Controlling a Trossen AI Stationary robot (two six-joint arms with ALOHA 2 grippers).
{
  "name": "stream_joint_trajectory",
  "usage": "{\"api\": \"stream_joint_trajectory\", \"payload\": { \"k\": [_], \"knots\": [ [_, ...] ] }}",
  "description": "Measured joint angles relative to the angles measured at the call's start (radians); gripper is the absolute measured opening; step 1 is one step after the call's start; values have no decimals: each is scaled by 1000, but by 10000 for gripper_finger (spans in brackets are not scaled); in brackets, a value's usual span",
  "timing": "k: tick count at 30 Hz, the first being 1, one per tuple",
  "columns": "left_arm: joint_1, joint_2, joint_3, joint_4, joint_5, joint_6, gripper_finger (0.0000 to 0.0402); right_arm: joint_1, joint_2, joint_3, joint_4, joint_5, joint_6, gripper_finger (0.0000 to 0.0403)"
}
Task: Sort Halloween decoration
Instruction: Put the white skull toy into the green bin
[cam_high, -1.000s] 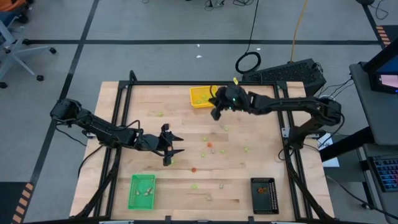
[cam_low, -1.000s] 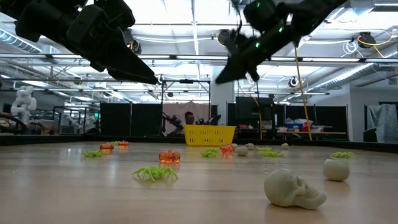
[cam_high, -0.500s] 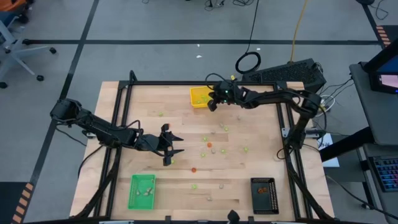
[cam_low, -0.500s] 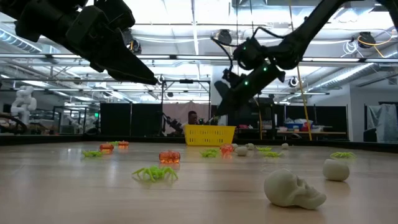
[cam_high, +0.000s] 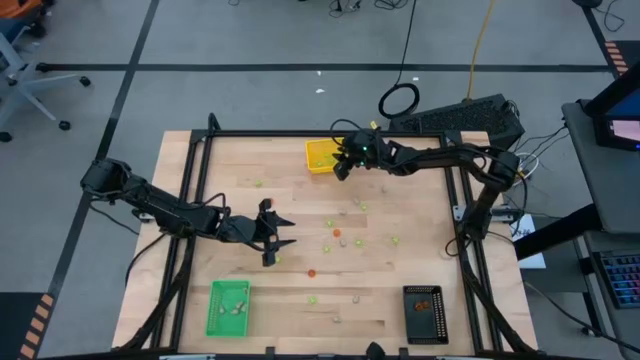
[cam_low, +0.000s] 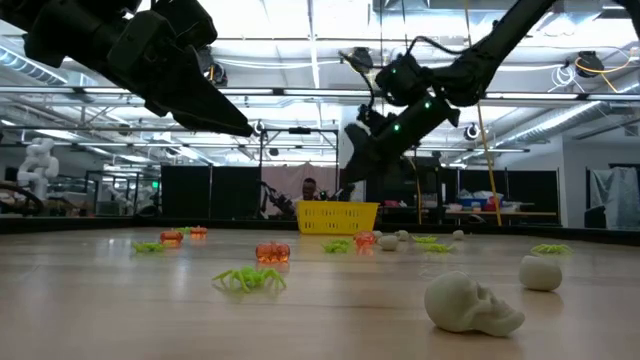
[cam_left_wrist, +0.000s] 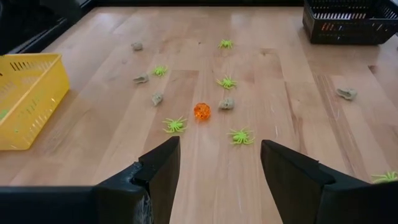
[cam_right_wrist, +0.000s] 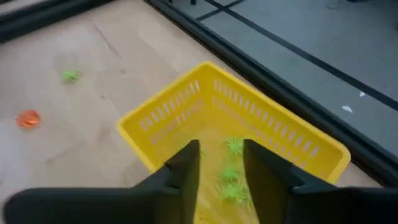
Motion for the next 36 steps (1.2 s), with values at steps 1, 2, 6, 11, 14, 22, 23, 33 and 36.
{"api": "stream_joint_trajectory", "payload": {
  "k": [1,2,6,11,14,22,23,33,36],
  "knots": [
    [0,0,0,2,0,0,223,3,-15,0,-10,0,0,130],
    [0,0,0,2,-1,0,223,5,-33,0,-30,0,0,142],
    [0,0,0,1,-1,0,223,46,-132,0,-122,-32,-36,175],
    [-7,0,0,-39,-2,-21,223,208,-245,1,-282,-55,-110,184],
    [-21,0,0,-99,-1,-25,223,332,-272,-14,-325,-53,-121,185],
    [-44,0,0,-212,0,-141,223,651,-241,-139,-49,27,-109,172],
    [-45,0,0,-213,0,-153,223,683,-233,-147,-26,55,-109,170],
    [-55,0,82,-319,61,-158,223,847,-175,-156,3,136,-94,169],
    [-75,14,119,-374,60,-166,223,861,-144,-156,30,137,-94,169]
  ]
}}
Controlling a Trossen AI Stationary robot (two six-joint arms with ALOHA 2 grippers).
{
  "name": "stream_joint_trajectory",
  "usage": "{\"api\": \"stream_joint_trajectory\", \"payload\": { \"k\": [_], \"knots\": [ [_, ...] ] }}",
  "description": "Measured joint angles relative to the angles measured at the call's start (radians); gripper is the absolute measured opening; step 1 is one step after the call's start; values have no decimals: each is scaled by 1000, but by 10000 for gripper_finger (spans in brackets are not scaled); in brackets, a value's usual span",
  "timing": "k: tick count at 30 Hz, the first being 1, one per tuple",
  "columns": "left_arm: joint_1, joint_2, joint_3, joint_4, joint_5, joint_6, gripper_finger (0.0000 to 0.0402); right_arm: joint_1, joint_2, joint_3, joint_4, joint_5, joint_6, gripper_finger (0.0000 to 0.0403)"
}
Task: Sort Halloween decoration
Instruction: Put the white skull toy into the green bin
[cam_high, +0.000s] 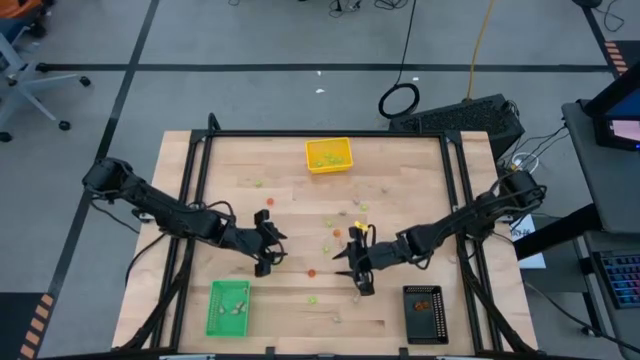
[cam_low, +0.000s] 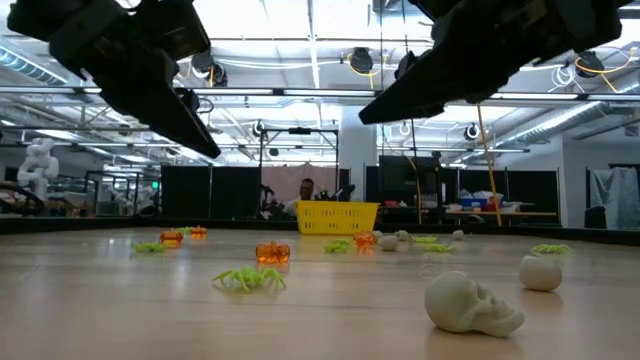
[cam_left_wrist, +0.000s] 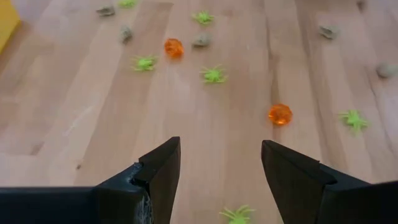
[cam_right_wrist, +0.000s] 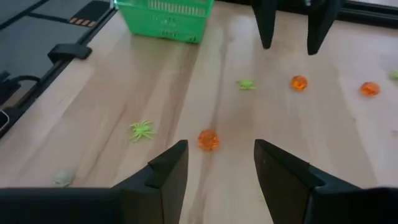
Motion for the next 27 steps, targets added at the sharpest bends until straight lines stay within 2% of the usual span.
{"api": "stream_joint_trajectory", "payload": {
  "k": [6,12,14,16,20,27],
  "knots": [
    [-38,87,51,-11,-1,-16,223,7,69,0,93,4,6,169],
    [-43,198,119,-15,-16,-7,223,4,69,0,19,236,113,169],
    [-42,225,141,-11,-32,13,223,-5,69,0,-13,278,129,169],
    [-42,244,161,-12,-59,35,223,-16,69,0,-46,277,140,169],
    [-41,269,183,23,-96,48,223,-35,69,0,-131,180,158,169],
    [-41,290,185,112,-130,89,223,-40,82,0,-209,178,197,169]
  ]
}}
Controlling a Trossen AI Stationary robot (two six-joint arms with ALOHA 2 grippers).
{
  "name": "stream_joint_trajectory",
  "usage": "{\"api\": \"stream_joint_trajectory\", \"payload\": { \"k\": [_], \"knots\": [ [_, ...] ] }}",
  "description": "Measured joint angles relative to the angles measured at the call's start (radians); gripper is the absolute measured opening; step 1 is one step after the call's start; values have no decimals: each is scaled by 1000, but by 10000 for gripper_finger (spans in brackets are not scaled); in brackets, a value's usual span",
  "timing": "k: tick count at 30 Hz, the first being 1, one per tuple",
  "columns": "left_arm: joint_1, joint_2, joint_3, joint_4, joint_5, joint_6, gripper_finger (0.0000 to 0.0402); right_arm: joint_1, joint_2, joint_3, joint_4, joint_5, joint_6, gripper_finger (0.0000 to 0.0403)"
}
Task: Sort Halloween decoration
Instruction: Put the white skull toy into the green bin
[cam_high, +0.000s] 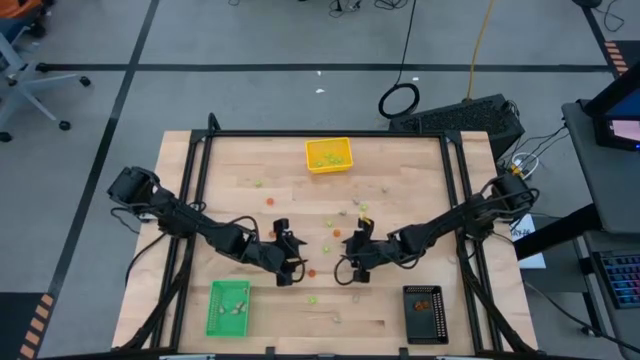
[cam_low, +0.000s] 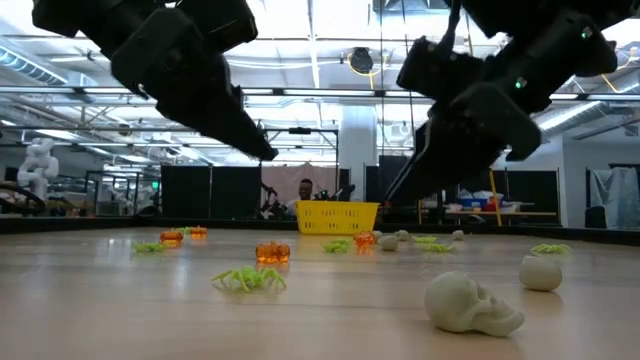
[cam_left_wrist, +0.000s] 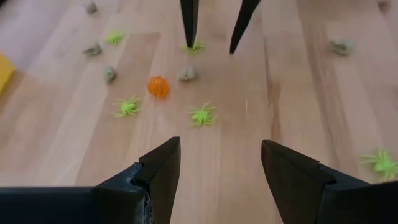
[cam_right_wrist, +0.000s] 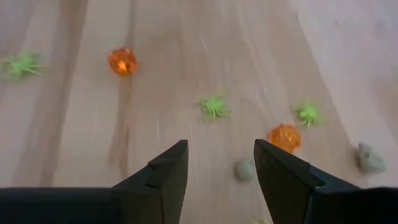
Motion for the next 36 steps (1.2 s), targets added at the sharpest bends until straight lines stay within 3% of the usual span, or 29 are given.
{"api": "stream_joint_trajectory", "payload": {
  "k": [12,19,27,31,36],
  "knots": [
    [2,5,0,11,-32,3,223,-8,133,2,25,34,105,169],
    [2,5,0,7,-40,6,223,-9,137,1,66,79,93,169],
    [35,5,-1,-123,-227,-20,223,-9,137,42,81,84,49,169],
    [116,5,-1,-134,-197,8,223,-9,136,59,82,84,5,169],
    [265,5,-1,-133,-41,85,223,-6,118,77,-16,81,-88,169]
  ]
}}
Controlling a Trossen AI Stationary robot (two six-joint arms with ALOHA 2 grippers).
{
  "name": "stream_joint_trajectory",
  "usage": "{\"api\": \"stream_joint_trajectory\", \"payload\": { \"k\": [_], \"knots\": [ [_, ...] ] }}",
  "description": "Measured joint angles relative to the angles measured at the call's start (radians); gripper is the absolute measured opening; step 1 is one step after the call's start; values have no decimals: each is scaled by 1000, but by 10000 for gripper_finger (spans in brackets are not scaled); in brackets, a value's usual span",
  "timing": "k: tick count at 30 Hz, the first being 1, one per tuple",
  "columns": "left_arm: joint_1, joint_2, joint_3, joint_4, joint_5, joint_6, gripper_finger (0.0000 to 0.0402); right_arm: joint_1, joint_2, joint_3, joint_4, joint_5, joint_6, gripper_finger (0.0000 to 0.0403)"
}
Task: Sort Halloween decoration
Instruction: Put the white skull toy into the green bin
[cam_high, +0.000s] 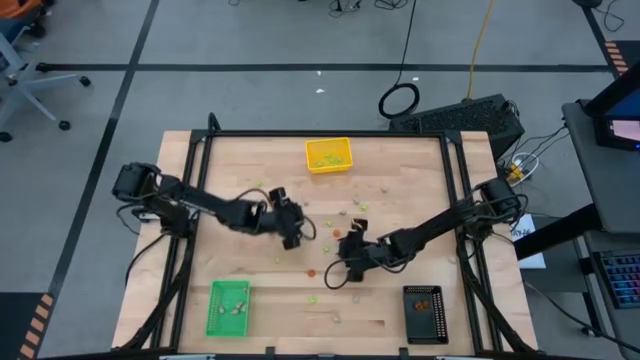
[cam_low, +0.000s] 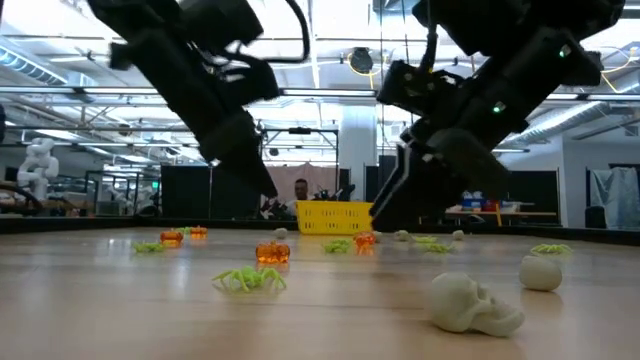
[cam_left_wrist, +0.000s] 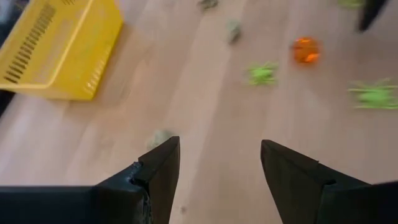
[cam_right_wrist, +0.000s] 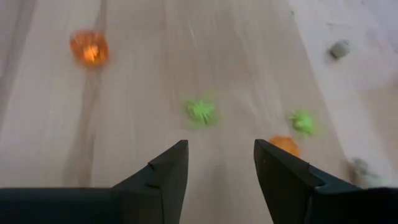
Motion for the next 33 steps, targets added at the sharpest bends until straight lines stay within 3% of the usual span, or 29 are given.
{"api": "stream_joint_trajectory", "payload": {
  "k": [7,11,15,23,33],
  "knots": [
    [177,0,-1,17,147,158,223,0,-108,3,-235,5,-31,169],
    [250,17,-1,59,261,253,223,3,-152,3,-260,5,-40,169],
    [291,72,0,112,306,353,223,16,-154,0,-206,4,-50,169],
    [314,155,0,121,366,414,223,49,-148,-59,-16,1,-54,169],
    [339,163,3,110,427,385,223,53,-147,-83,28,0,-38,169]
  ]
}}
